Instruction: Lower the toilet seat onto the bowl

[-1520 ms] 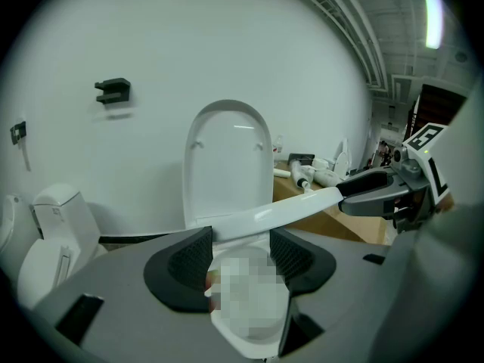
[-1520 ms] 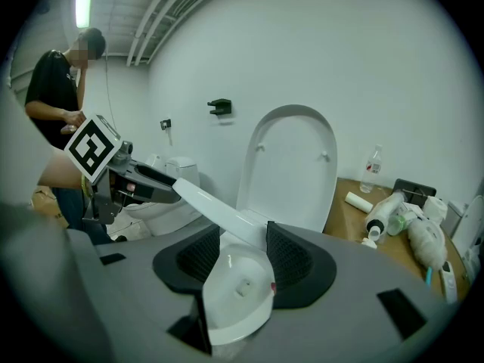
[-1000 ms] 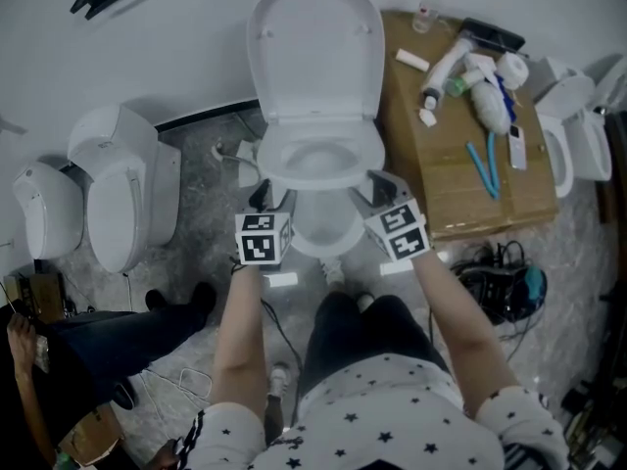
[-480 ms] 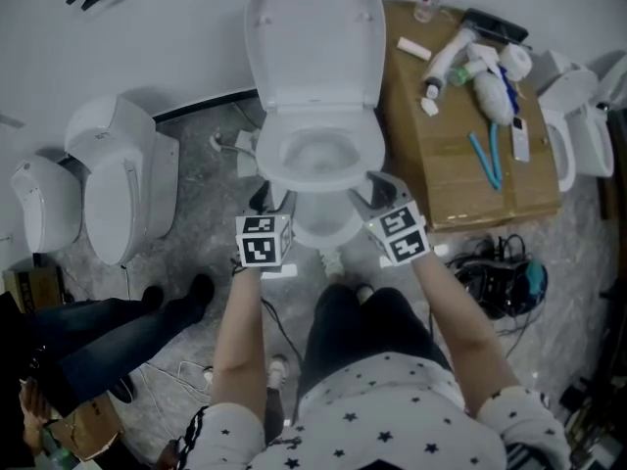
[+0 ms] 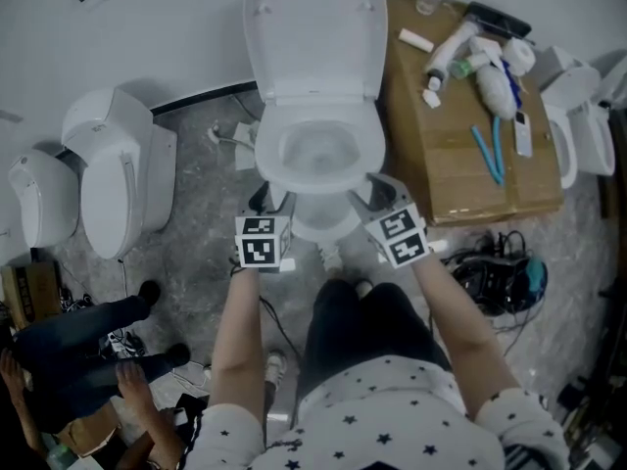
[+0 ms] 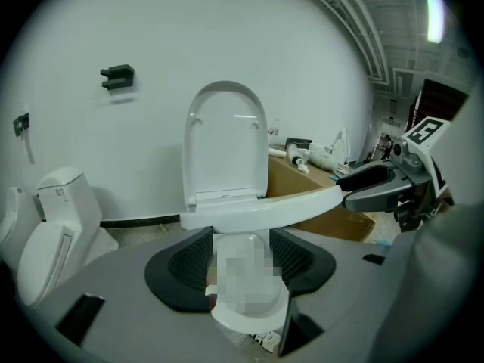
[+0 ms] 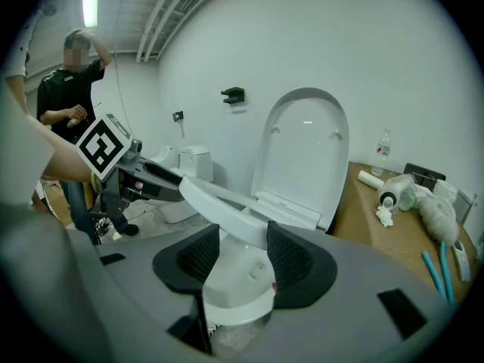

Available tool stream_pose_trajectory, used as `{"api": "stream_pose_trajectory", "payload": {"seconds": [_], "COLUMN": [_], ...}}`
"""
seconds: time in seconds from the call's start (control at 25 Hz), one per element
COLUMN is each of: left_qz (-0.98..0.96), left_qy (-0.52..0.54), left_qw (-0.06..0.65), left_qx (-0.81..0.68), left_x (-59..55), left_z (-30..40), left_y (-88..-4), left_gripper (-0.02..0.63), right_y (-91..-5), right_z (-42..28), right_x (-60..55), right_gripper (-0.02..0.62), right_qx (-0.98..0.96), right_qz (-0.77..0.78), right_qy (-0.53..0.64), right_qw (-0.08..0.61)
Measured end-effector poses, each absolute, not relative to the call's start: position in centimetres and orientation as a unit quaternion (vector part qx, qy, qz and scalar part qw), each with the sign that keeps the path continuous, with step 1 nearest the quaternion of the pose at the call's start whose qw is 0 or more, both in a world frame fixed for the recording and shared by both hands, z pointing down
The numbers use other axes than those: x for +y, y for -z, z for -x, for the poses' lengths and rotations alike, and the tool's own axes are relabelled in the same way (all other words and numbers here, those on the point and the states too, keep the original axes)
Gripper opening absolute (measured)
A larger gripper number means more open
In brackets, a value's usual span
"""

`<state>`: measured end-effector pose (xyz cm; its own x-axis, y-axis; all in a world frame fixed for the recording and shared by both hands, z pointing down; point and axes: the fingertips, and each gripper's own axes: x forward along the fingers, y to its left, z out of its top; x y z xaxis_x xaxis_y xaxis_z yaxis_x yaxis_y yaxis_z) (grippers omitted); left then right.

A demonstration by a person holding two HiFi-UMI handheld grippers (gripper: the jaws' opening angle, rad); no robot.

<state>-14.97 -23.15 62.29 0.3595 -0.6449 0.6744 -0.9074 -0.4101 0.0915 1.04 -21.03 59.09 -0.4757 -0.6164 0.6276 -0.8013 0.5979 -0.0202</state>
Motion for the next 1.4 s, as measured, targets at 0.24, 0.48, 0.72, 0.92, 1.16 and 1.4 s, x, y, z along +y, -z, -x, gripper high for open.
{"api": "stream_pose_trajectory", "payload": {"seconds": [0.24, 0.48, 0.72, 0.92, 1.16, 1.4], "left_qz": [-0.792, -0.788, -0.788, -0.786, -0.786, -0.781], "left_qy": [-0.286, -0.291, -0.286, -0.292, -0.298, -0.301], "left_qw": [0.234, 0.238, 0.250, 0.255, 0.257, 0.267], "left_qx": [-0.486, -0.487, -0.485, -0.482, -0.477, -0.478], "left_x": [-22.2, -21.4, -20.6, -19.8, -19.0, -18.3], "left_z": [14.9, 15.2, 15.2, 15.2, 15.3, 15.2], "left_y": [-63.1, -64.5, -65.6, -66.6, -67.9, -68.8], "left_gripper": [0.235, 0.235, 0.233, 0.232, 0.232, 0.232], "right_y": [-60.0, -60.9, -61.8, -62.6, -63.8, -65.0], "right_z": [-0.8, -0.8, -0.8, -0.7, -0.5, -0.5], "right_x": [-20.1, -19.3, -18.6, -18.0, -17.2, -16.4], "right_gripper": [0.187, 0.187, 0.187, 0.187, 0.187, 0.187], "right_qx": [-0.845, -0.844, -0.844, -0.843, -0.840, -0.834], "right_qz": [-0.416, -0.416, -0.414, -0.415, -0.419, -0.426], "right_qy": [-0.163, -0.169, -0.172, -0.175, -0.173, -0.168], "right_qw": [0.294, 0.293, 0.293, 0.293, 0.299, 0.307]}}
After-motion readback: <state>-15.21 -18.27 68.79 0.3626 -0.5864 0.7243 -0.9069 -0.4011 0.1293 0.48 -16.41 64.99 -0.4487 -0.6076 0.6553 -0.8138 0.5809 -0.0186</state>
